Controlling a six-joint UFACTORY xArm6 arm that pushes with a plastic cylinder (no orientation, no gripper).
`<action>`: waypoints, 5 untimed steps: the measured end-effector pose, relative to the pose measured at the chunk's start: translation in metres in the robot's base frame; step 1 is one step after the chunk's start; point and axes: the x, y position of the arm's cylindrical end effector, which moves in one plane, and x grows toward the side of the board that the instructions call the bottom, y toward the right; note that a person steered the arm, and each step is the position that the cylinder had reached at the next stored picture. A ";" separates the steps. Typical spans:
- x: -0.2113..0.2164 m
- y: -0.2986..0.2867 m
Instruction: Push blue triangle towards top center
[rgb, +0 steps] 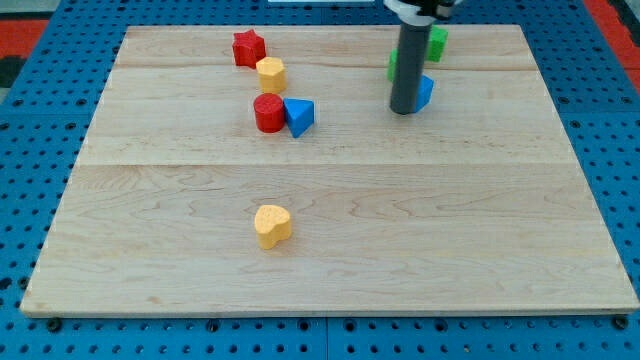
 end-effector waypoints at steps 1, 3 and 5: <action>-0.033 0.017; 0.082 -0.012; 0.063 -0.139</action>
